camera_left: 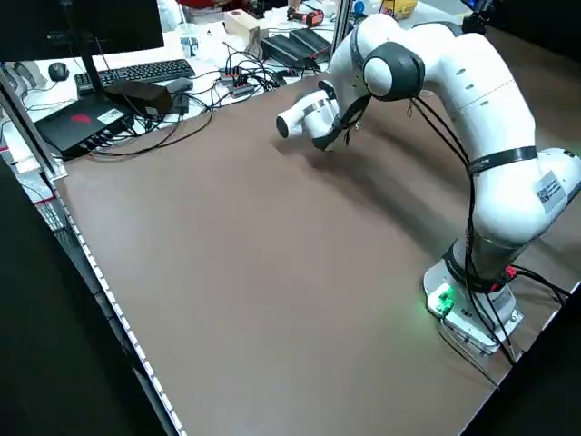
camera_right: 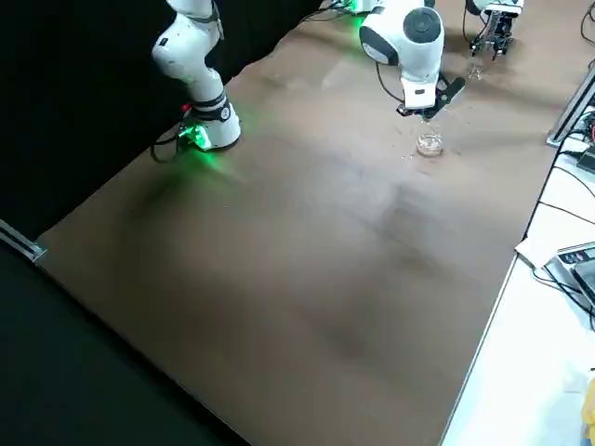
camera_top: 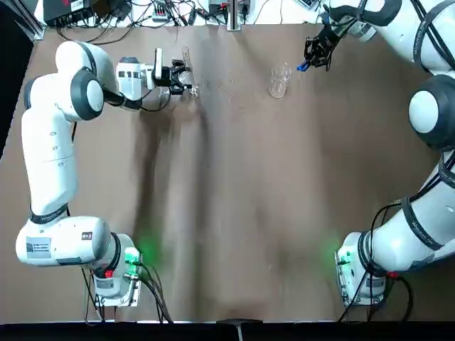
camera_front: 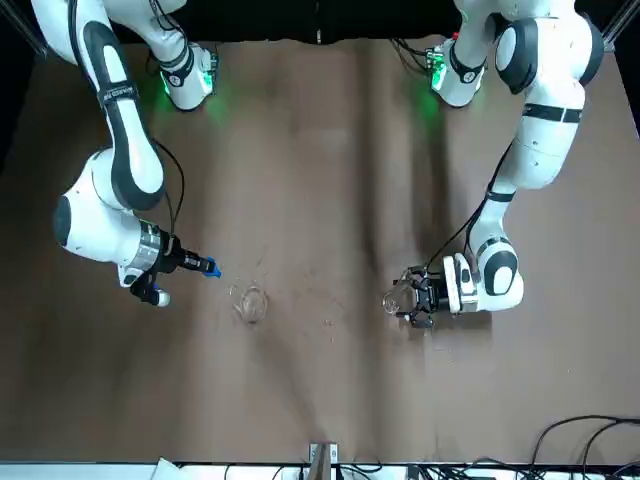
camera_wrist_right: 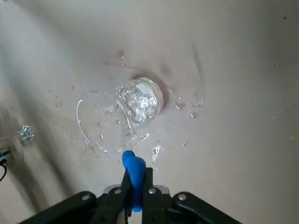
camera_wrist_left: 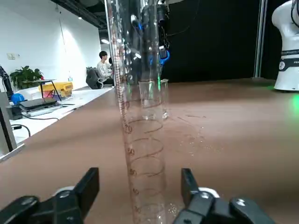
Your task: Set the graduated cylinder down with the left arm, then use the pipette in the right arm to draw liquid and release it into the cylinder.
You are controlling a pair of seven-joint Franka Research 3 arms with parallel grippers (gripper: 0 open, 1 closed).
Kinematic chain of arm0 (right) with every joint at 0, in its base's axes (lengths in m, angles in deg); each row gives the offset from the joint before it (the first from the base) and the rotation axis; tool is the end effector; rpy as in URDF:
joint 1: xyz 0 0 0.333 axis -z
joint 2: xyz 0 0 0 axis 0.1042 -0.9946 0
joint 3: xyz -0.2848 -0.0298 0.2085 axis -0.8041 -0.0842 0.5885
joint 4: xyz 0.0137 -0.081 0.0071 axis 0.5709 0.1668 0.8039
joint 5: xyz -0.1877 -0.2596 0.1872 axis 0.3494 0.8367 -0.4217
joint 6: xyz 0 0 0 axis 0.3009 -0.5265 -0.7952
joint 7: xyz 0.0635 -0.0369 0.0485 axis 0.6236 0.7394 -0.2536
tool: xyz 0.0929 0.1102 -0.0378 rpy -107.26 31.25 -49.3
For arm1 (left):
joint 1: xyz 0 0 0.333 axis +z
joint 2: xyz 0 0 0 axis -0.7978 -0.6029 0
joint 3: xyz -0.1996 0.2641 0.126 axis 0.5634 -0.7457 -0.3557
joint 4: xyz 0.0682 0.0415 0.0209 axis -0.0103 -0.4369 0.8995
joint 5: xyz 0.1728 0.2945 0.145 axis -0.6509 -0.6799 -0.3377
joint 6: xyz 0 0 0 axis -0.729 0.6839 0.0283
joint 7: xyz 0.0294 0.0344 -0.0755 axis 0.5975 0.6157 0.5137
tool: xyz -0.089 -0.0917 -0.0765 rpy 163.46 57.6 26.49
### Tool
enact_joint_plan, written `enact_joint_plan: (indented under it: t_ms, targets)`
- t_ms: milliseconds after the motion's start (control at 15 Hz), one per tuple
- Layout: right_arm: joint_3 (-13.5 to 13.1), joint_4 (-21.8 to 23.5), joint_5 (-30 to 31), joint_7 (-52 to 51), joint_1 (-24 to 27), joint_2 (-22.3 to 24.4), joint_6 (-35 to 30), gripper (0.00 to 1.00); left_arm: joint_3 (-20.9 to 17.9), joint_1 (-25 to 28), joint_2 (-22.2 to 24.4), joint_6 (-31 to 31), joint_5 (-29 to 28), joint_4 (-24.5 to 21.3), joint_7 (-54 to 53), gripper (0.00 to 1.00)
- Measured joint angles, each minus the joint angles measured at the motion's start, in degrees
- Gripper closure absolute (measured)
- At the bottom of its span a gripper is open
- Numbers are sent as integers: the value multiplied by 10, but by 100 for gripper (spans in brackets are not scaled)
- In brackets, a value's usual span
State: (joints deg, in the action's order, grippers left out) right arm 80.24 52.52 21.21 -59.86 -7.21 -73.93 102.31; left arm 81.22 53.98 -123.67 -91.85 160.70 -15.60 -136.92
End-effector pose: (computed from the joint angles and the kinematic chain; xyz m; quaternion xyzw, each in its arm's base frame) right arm 0.6095 0.1523 0.3504 -0.9591 0.1465 0.0664 0.2331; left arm 0.6650 -0.1804 0.1356 0.5146 -0.5456 0.4920 0.4421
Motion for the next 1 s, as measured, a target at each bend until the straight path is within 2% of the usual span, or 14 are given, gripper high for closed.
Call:
enact_joint_plan:
  t_ms: [67, 400, 533, 600, 667, 733, 800, 1000]
  targets:
    - [0, -1, 0, 0, 0, 0, 0, 90, 0, -1, 0, -2, 0, 0, 0, 29]
    - [0, -4, 2, -1, -1, 0, 0, 90, 0, -9, -3, -4, 2, 0, 0, 33]
    - [0, -6, 20, -3, -2, 0, 0, 90, 0, -10, -5, -5, 2, 1, 0, 46]
    - [1, -8, 31, -3, -3, 0, 0, 90, 0, -10, -5, -5, 2, 1, 0, 46]
    - [1, -11, 43, -3, -4, 0, 0, 92, -1, -10, -5, -5, 2, 2, 0, 55]
    - [2, -11, 50, -3, -5, 0, 0, 92, -1, -10, -5, -5, 2, 3, 0, 56]
    - [2, -13, 61, -3, -7, 0, 0, 92, -1, -10, -5, -5, 2, 4, 0, 61]
    - [2, -18, 78, -3, -16, 0, 0, 92, -1, -10, -5, -6, 2, 5, 0, 64]
